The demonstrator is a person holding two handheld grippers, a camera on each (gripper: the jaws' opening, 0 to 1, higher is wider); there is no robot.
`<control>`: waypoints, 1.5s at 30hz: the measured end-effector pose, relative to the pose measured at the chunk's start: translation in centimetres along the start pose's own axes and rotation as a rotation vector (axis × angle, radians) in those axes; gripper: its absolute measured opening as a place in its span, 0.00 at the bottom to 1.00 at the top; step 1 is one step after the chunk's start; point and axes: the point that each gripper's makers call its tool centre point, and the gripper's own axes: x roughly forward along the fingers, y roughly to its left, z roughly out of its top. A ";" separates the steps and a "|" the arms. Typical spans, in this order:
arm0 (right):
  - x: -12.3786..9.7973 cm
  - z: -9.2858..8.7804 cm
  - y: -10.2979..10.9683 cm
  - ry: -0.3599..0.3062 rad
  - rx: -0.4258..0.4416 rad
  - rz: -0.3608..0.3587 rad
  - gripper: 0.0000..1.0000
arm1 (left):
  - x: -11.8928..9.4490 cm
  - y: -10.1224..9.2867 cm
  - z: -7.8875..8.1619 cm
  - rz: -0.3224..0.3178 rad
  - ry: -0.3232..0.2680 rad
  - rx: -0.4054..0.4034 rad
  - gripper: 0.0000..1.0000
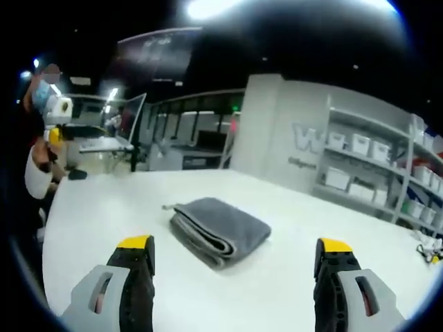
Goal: Open the folded towel by lifting each exposed corner and separating the folded layers until the towel lies flat within the target outline without major curled edges
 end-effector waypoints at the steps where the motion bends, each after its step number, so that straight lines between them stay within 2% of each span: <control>1: 0.2 -0.1 -0.1 0.001 0.003 0.001 0.93 | 0.0 0.0 0.0 0.000 0.000 0.000 1.00; 9: 1.6 -0.4 -1.2 0.005 0.010 -0.009 0.92 | -0.1 0.1 0.0 0.004 -0.002 0.001 1.00; 13: 2.0 -0.4 -0.4 -0.027 0.023 0.022 0.92 | -0.2 0.2 0.1 0.009 -0.002 0.003 1.00; 22: 3.3 -1.1 -0.7 -0.018 0.020 0.019 0.91 | -0.1 -0.1 0.1 0.001 0.001 0.004 1.00; 35: 5.0 -2.7 -1.0 -0.033 0.016 0.019 0.88 | -0.3 0.0 0.5 0.015 -0.001 0.030 0.99; 40: 5.3 -2.7 -1.2 -0.051 0.016 0.015 0.87 | -0.4 -0.1 0.6 0.012 -0.003 0.034 0.99; 45: 6.0 -3.3 -1.0 -0.041 0.002 0.017 0.86 | -0.5 -0.2 0.5 0.011 -0.003 0.034 0.99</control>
